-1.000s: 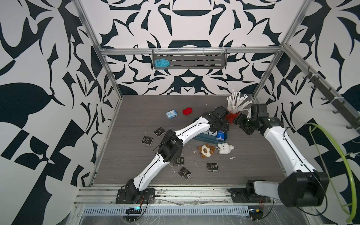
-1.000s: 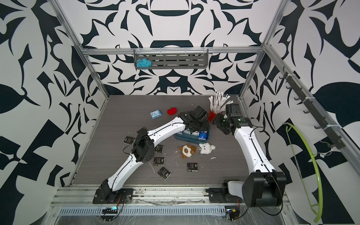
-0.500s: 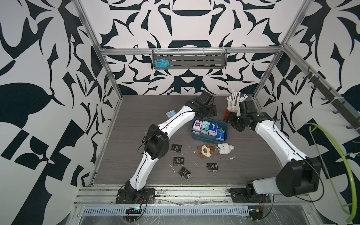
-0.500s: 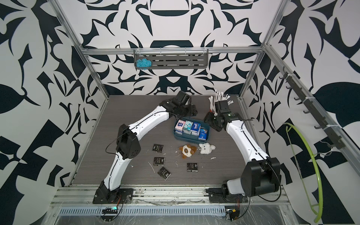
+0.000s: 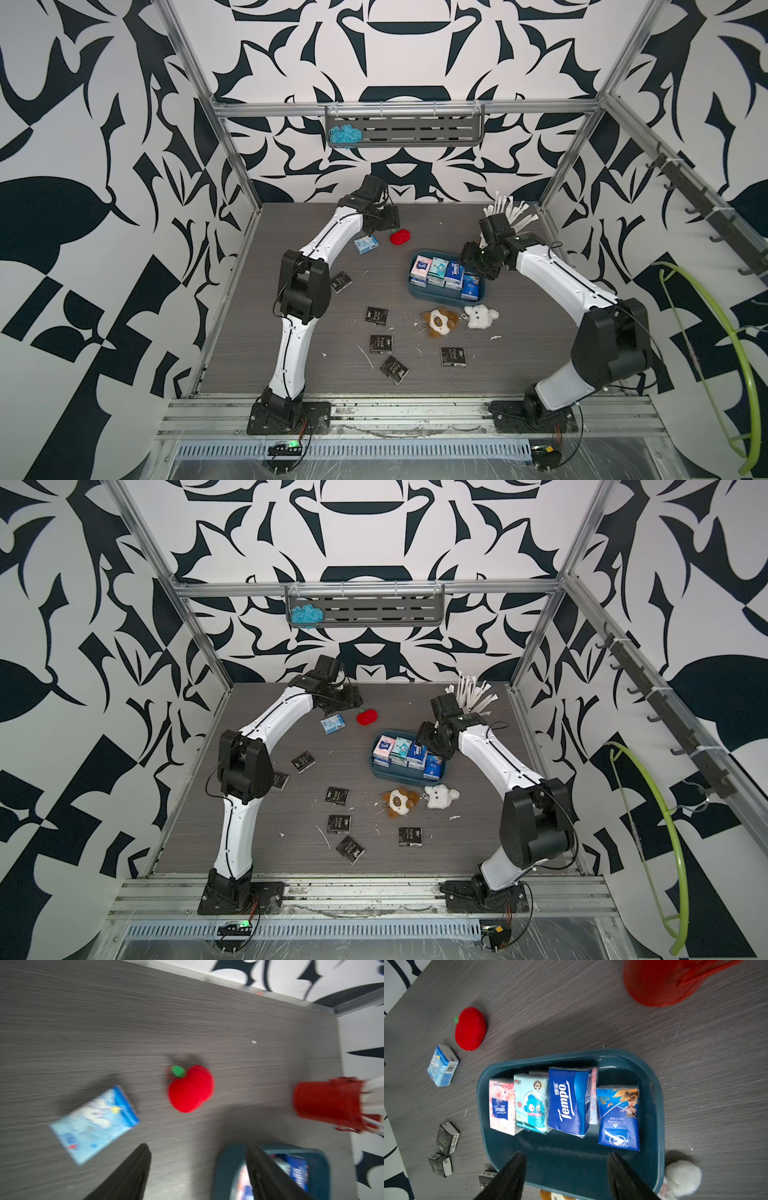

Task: Put the pocket tissues into the storage box
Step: Pick up the pocket tissues from the center of the board.

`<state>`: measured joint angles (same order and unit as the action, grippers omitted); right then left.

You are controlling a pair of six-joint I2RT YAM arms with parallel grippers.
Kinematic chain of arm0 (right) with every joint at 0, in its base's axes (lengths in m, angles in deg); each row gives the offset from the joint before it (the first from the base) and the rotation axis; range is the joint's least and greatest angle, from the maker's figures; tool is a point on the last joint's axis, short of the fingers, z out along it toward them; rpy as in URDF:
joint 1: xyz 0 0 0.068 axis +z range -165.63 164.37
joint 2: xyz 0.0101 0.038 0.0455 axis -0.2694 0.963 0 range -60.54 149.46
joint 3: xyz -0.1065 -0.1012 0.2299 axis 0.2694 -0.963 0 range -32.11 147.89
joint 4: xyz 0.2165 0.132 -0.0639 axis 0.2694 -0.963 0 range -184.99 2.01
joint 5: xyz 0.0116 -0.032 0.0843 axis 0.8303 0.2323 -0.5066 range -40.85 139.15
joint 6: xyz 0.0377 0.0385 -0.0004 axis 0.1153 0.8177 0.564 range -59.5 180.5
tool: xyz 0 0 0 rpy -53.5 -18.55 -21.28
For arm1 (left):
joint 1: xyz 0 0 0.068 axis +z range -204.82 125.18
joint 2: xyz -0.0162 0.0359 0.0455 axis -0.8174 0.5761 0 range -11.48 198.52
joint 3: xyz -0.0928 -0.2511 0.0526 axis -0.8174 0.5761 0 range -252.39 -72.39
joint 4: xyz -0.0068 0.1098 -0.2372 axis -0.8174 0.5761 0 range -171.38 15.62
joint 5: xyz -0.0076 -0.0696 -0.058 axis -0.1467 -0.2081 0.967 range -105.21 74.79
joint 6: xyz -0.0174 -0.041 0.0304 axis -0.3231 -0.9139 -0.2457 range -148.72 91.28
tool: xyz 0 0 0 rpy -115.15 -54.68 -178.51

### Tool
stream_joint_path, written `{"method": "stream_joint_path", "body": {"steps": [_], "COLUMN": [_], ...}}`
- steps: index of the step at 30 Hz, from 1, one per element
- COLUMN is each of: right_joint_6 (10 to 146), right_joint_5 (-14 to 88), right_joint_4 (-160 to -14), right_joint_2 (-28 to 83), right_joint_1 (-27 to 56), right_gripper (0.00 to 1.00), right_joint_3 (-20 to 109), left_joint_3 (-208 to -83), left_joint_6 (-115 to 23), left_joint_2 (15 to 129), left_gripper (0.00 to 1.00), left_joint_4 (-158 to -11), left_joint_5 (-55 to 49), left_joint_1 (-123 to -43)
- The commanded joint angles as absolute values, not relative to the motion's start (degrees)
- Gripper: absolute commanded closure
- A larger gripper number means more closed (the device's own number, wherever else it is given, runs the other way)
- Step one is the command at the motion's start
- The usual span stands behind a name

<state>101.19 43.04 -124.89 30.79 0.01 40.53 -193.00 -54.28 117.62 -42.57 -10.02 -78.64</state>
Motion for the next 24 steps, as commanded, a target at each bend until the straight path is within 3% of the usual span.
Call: {"method": "stream_joint_path", "body": {"steps": [1,12,19,24], "right_joint_6": [102.4,104.0,104.5,103.6], "right_joint_5": [45.0,46.5,46.6,45.9], "right_joint_4": [-124.3,-125.2,-126.3,-127.7], "right_joint_2": [32.2,37.7,40.1,42.4], "right_joint_1": [0.2,0.2,0.2,0.2], "right_gripper": [0.33,0.33,0.33,0.33], "right_joint_3": [44.1,49.6,52.7,55.7], "left_joint_3": [-194.6,-205.4,-203.9,-195.6], "left_joint_6": [-49.2,-42.0,-41.8,-43.9], "left_joint_2": [121.8,132.3,133.0,128.0], "left_gripper": [0.22,0.21,0.21,0.21], "left_joint_4": [-40.2,-37.2,-36.2,-37.7], "left_joint_5": [-10.0,-9.3,-6.8,-6.1], "left_joint_1": [-76.5,-72.5,-71.8,-71.8]}}
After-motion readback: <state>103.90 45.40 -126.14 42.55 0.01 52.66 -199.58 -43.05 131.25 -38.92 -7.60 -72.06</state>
